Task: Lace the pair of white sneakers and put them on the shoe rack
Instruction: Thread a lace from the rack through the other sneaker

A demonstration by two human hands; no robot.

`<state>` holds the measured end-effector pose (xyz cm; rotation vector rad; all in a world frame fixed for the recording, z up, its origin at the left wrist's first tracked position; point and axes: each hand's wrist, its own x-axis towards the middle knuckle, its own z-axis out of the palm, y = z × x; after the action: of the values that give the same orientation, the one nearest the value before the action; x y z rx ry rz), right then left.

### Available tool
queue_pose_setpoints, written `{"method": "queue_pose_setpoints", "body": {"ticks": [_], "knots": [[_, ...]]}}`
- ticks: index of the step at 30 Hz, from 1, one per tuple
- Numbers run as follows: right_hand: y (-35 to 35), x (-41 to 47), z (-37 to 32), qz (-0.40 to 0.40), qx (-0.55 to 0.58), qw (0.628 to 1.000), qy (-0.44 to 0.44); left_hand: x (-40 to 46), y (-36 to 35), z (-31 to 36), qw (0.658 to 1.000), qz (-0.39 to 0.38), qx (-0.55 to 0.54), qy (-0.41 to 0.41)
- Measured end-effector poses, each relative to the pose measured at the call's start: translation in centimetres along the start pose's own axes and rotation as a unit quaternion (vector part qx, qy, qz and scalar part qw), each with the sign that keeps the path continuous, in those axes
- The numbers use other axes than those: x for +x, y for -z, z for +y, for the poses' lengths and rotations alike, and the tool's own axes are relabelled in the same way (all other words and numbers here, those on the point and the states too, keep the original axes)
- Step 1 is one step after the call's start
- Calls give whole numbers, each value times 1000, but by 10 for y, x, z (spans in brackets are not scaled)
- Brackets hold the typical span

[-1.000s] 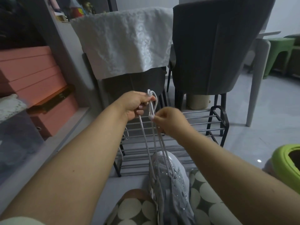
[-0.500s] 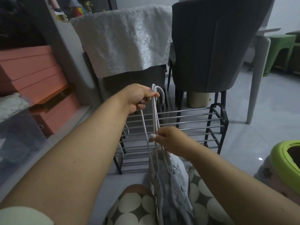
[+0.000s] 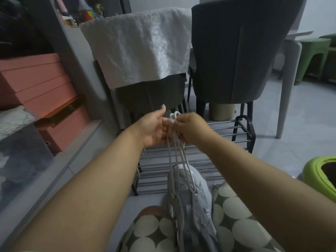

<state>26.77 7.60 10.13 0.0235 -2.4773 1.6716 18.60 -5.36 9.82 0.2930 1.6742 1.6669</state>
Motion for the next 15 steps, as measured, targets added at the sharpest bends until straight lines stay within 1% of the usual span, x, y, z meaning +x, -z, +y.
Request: {"method": "queue_pose_setpoints", "body": {"ticks": [2, 5, 8, 10, 12, 15], "knots": [[6, 12, -13, 14, -23, 1000, 8, -1, 2, -15, 999, -31, -11, 14], [16, 30, -34, 36, 7, 999, 16, -8, 1, -35, 995, -97, 12, 25], [22, 45, -51, 70, 21, 997, 34, -18, -5, -50, 990, -135, 33, 25], [21, 53, -53, 77, 28, 996, 23, -25, -7, -57, 986, -162, 34, 12], [16, 56, -51, 69, 46, 997, -10, -29, -8, -61, 988, -139, 64, -14], [11, 57, -46, 42, 70, 995, -52, -32, -18, -63, 990, -50, 124, -42]]}}
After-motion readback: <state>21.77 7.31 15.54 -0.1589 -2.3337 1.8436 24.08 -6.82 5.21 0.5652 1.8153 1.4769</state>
